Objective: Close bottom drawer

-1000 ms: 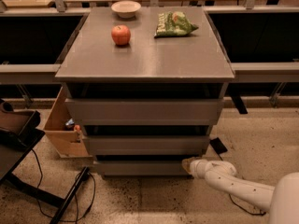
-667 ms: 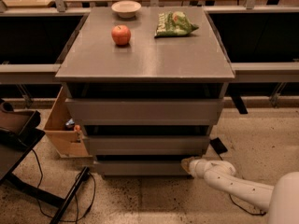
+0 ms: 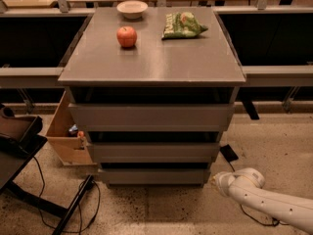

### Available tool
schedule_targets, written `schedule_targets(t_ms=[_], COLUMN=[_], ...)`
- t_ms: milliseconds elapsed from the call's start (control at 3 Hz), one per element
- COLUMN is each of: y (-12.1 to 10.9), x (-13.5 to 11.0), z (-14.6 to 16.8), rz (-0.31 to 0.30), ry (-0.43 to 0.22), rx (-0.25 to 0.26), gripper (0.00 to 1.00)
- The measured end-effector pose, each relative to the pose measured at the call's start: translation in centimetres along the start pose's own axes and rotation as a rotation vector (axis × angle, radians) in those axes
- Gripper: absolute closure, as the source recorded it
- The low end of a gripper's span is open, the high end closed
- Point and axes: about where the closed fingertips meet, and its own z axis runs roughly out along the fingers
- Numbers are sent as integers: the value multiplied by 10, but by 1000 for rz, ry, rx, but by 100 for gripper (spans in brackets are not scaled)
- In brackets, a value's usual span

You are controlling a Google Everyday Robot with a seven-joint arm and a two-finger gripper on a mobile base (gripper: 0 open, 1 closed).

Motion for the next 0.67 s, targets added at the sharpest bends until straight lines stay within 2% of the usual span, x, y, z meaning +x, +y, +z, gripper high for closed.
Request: schedule_targets(t_ms=[333,667], y=[13,22], x=[5,15], z=[-79,-160], rz=[-27,-49], ry=[127,300], rx=[-55,-103], gripper=[100,100])
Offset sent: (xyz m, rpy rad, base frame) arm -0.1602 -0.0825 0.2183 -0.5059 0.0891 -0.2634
